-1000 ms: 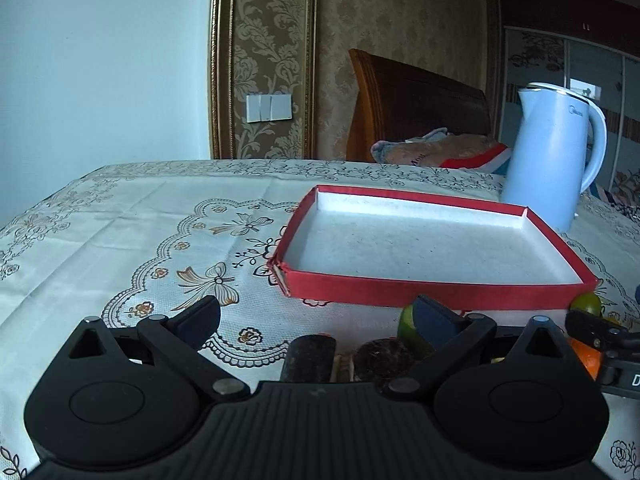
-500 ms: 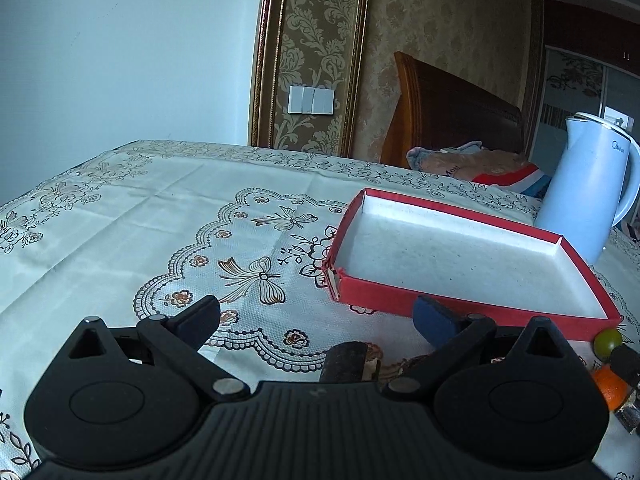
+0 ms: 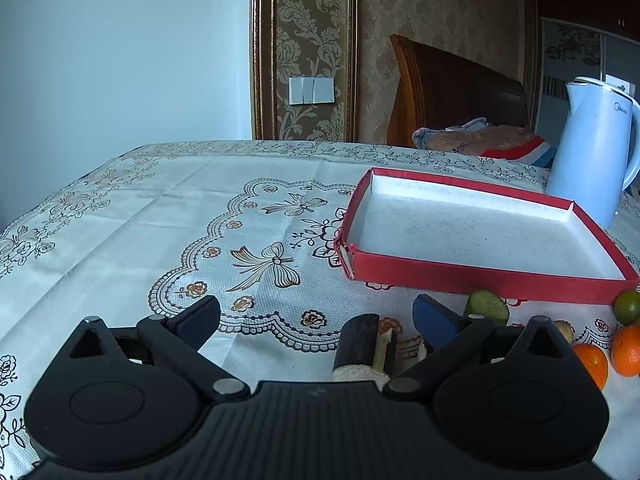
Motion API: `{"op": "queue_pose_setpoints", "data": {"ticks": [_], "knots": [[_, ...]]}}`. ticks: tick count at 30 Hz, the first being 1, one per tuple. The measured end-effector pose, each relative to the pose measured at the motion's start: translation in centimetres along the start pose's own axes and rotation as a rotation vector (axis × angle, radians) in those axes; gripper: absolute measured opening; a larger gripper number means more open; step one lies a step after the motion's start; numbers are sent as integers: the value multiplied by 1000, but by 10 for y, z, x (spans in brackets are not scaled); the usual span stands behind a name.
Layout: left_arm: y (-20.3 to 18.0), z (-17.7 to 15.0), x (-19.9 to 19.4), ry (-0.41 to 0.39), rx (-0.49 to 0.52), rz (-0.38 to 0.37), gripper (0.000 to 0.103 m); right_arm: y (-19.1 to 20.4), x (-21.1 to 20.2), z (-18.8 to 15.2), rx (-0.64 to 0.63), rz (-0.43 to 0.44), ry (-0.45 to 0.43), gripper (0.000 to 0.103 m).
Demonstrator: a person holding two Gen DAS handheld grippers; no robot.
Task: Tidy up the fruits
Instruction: 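Move left tool toward a dark cylinder piece while right tool approaches another dark cylinder piece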
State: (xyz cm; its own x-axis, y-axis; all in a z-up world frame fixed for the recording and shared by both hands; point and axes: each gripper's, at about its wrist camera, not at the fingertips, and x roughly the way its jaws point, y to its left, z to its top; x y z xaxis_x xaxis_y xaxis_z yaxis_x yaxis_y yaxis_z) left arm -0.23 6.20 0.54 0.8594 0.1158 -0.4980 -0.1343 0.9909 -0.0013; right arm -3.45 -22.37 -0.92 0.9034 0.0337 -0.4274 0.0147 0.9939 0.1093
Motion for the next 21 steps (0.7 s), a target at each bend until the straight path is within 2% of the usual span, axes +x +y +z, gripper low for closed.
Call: {"op": "queue_pose_setpoints", "data": {"ticks": [10,21], "knots": [[-3,-2,7,39,25,19,103,-3,7,0,27,18,46,103],[-7,-3,8,50,52,22,103,-3,8,0,29,19,52,103]]}}
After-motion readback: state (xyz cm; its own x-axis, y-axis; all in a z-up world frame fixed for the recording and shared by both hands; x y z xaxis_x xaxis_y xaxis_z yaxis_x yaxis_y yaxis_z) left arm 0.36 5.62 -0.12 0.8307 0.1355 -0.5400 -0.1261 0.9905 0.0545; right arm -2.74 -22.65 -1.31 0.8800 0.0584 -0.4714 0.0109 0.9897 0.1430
